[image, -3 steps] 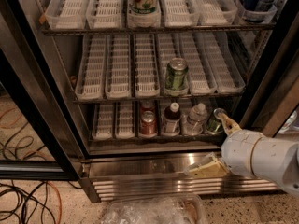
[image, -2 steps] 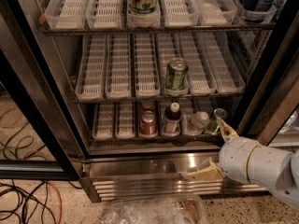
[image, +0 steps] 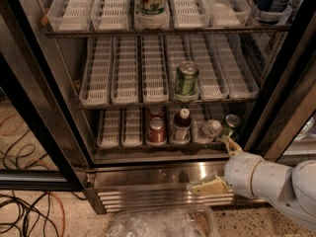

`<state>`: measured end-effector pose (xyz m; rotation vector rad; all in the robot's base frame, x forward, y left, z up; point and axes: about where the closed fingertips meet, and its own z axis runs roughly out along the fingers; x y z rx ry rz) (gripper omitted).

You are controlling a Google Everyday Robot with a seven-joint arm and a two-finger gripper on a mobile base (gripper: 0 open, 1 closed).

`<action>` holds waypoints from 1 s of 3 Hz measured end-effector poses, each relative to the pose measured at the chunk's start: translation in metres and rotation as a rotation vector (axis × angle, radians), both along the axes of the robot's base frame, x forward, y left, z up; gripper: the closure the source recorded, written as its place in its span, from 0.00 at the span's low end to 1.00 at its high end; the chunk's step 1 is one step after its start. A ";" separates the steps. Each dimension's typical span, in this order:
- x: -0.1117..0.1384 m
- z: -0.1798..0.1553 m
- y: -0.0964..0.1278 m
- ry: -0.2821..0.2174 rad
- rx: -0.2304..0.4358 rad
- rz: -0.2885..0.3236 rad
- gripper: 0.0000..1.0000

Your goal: Pick coke can from bottom shelf of fridge

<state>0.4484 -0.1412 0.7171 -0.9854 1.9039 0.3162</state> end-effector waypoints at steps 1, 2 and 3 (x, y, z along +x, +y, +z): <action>0.002 -0.014 0.003 0.033 0.020 0.008 0.00; 0.004 -0.024 0.008 0.068 0.027 -0.004 0.00; 0.004 -0.024 0.008 0.068 0.027 -0.003 0.00</action>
Offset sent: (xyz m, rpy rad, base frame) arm 0.0063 0.0090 -0.0354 0.0357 0.1112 -0.0269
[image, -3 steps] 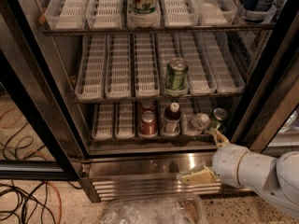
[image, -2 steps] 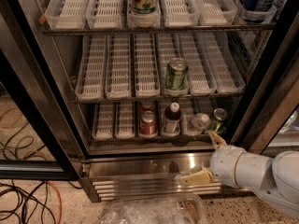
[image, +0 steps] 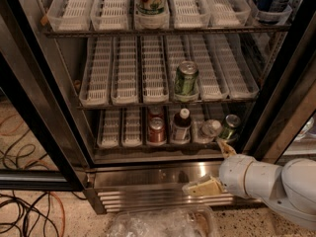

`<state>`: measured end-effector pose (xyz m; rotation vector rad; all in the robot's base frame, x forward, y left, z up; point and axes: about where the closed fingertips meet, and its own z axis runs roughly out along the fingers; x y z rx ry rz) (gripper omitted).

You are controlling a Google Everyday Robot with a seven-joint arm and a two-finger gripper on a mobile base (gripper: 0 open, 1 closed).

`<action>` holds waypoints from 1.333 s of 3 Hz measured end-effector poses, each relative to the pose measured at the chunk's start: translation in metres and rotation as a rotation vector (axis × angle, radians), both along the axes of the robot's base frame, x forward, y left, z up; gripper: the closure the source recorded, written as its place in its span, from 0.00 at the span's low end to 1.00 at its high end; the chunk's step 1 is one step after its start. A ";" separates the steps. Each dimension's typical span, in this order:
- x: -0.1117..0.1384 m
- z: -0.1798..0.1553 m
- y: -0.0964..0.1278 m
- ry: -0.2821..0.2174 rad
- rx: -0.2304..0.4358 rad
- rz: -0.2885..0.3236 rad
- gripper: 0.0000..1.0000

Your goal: Pick coke can from bottom shelf of fridge

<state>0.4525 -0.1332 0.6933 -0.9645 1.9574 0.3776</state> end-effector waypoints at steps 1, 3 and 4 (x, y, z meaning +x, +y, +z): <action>0.001 -0.009 0.010 -0.017 0.044 0.001 0.00; 0.009 -0.045 0.037 -0.085 0.132 -0.061 0.00; 0.010 -0.063 0.053 -0.109 0.166 -0.064 0.00</action>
Offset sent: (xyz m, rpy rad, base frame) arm 0.0138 0.0376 -0.0498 0.1359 -0.1052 -0.0925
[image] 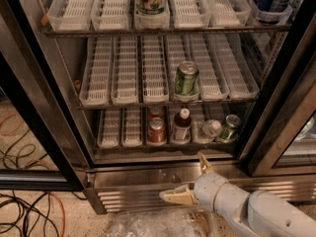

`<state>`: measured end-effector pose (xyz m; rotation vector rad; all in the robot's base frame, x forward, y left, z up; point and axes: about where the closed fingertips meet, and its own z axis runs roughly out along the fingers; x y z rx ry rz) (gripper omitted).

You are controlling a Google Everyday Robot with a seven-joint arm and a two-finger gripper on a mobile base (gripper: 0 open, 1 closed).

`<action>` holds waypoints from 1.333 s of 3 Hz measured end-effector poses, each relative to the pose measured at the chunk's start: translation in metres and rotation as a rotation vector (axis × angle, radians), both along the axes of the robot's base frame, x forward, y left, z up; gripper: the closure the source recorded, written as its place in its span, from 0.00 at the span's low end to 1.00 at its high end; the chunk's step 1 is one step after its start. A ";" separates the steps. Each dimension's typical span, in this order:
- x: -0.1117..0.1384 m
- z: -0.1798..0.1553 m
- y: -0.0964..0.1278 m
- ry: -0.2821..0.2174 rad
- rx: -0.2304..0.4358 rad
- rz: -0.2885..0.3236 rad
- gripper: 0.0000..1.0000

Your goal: Pick coke can from bottom shelf of fridge

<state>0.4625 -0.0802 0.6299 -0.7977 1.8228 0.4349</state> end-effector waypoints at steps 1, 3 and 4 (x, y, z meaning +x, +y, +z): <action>0.000 -0.015 0.015 -0.025 0.034 0.013 0.00; 0.009 -0.039 0.036 -0.124 0.135 -0.068 0.00; 0.008 -0.049 0.041 -0.104 0.172 -0.078 0.00</action>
Offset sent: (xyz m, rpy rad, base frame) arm 0.0028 0.0401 -0.0443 0.1873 -0.1432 -0.0628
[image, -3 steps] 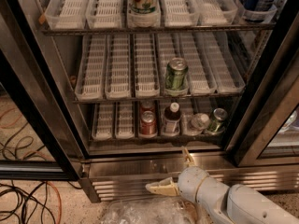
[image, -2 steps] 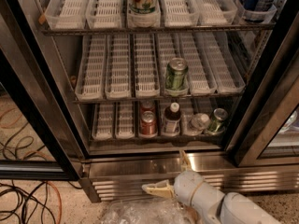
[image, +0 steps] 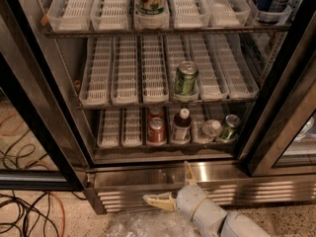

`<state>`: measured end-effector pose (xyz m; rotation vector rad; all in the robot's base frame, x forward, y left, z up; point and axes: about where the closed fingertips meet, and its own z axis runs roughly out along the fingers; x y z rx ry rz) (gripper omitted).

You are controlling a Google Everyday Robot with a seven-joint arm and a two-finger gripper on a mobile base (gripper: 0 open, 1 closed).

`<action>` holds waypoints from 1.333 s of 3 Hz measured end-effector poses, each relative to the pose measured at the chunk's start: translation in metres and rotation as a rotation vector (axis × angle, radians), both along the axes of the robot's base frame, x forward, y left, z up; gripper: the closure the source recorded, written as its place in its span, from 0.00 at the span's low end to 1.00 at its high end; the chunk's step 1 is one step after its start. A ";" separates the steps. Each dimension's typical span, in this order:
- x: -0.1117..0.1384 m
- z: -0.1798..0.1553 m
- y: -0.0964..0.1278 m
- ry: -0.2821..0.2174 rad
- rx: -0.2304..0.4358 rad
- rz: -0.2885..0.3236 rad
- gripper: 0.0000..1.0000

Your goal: Pick coke can from bottom shelf of fridge

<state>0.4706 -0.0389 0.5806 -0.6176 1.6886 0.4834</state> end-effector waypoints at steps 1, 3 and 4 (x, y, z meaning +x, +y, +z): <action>0.000 0.000 0.000 0.000 0.000 0.000 0.00; 0.024 0.001 0.018 -0.066 -0.030 0.011 0.00; 0.034 0.009 0.019 -0.108 -0.017 -0.009 0.00</action>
Offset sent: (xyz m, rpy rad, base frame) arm 0.0271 0.0183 -0.0040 -0.0559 -0.0654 0.0115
